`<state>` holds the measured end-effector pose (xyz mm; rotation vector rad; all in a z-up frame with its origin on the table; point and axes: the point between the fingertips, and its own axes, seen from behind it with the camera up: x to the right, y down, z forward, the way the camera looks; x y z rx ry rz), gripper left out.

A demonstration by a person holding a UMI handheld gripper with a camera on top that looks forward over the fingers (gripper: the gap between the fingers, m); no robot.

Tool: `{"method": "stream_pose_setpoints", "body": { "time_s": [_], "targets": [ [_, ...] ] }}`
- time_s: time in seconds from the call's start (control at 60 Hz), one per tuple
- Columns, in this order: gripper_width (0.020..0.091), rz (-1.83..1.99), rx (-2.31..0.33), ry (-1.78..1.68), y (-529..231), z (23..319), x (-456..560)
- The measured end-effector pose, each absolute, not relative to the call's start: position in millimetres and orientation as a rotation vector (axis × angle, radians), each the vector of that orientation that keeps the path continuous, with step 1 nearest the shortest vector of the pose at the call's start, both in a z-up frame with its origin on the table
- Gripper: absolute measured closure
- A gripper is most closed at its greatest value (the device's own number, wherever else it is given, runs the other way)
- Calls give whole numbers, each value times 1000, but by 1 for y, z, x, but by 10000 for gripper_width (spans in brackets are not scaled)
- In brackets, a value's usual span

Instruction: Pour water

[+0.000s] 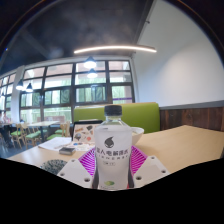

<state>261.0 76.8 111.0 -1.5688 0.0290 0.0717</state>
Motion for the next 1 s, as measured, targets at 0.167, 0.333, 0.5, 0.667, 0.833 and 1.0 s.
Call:
{"method": "stream_pose_setpoints", "body": {
  "time_s": [0.167,0.333,0.5,0.667,0.833,1.0],
  "targets": [
    [685,33,-1651,26,83,82,271],
    [635,42,-1664,2,80,82,263],
    [561,60,-1651,9,82,83,264],
    [505,32,-1628,15,83,86,267],
    [264,10,-1672,46,63,81,270],
    [267,-9,-1696,82,23,79,277]
  ]
}}
